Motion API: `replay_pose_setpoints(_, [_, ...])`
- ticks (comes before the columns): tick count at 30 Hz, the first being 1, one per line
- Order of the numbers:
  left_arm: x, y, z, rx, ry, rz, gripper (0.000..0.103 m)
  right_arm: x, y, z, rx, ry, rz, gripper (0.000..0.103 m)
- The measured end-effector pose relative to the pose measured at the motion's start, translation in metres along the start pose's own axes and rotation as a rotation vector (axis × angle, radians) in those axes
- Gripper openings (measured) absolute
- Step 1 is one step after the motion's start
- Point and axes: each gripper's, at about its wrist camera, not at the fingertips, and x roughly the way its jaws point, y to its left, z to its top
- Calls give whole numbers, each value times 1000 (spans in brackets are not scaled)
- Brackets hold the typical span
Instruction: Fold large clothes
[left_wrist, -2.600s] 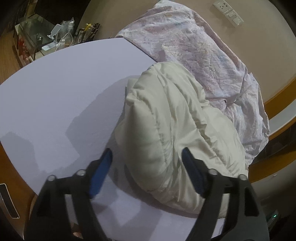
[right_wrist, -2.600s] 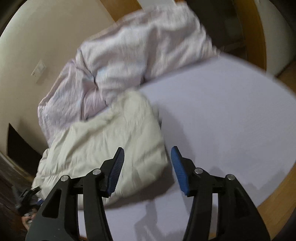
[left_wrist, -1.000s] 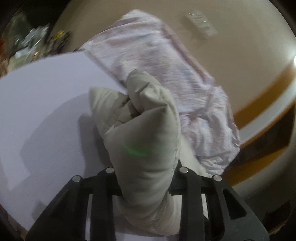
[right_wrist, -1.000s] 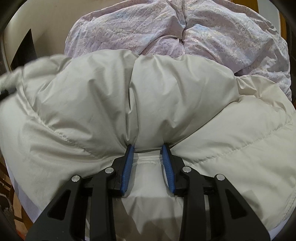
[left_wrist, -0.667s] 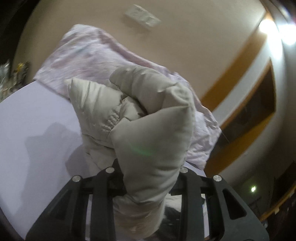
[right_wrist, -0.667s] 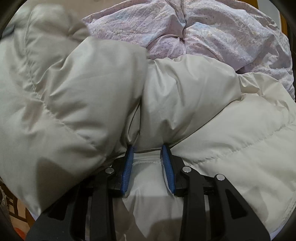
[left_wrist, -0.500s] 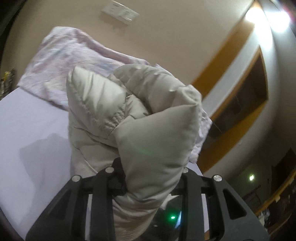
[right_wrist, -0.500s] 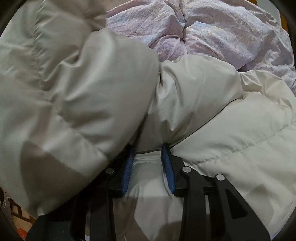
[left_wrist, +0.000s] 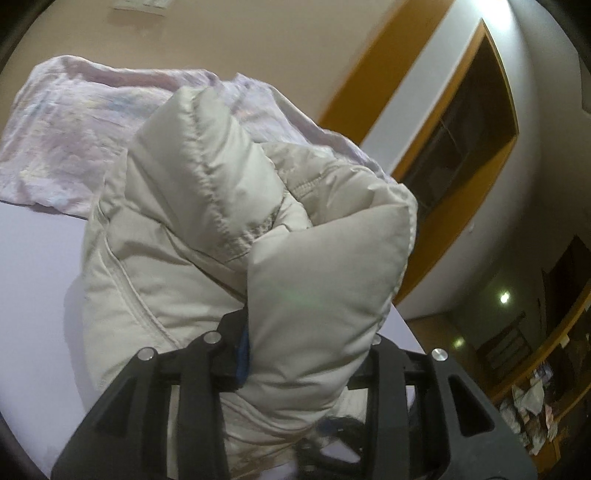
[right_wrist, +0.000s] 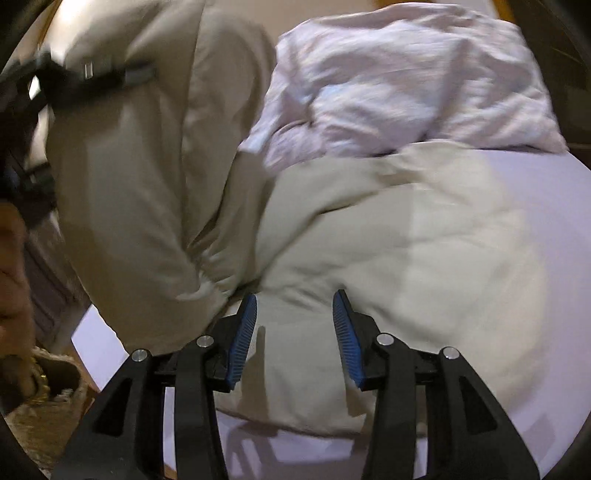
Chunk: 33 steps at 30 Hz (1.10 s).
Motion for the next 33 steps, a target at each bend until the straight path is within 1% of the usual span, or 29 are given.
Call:
replay_pose_setpoints(4, [28,-14,-3,28,50,-11,35,-22,-34,-3,67,-25,-63,45])
replay_pose_setpoints(9, [66,-36,-14,57,131,-28,35,-29,-59,-7,136,-26,-45,45])
replay_pose_setpoints(13, [96,-57,-28,88,231,-51,37,-29,-66,-10,165,-24,-25,45])
replay_pose_setpoints(16, [113,-66,-35,102,326,-98,41,-31,-69,-16,178,-26,-20,45])
replay_pose_setpoints(17, [113,-67,-36,108,339,-116,43,-34,-70,-18,182,-27,-16,45])
replay_pose_setpoints(18, [109,-68,-35,113,349,-150,51,-36,-71,-20,187,-29,-10,45])
replay_pose_setpoints(19, [104,-68,-33,100,355,-185,65,-36,-72,-21,191,-30,-5,45])
replay_pose_setpoints(21, [94,-66,-26,64,362,-255,77,-37,-73,-23,198,-31,1,45])
replay_pose_setpoints(22, [83,-66,-22,56,351,-282,80,-37,-72,-23,199,-31,-3,45])
replay_pose_setpoints(24, [63,-66,-16,62,320,-299,81,-38,-72,-24,200,-32,-6,45])
replay_pose_setpoints(26, [40,-61,-8,77,265,-272,82,-39,-74,-24,209,-33,-2,45])
replay_pose_setpoints(28, [25,-55,0,91,216,-202,84,-38,-74,-23,215,-32,-2,45])
replay_pose_setpoints(29, [21,-46,5,90,196,-155,84,-38,-74,-23,215,-31,-3,45])
replay_pose_setpoints(31, [17,-27,12,75,178,-81,84,-38,-73,-23,212,-30,-9,45])
replay_pose_setpoints(33, [18,-5,19,67,164,15,84,-38,-72,-23,210,-28,-12,46])
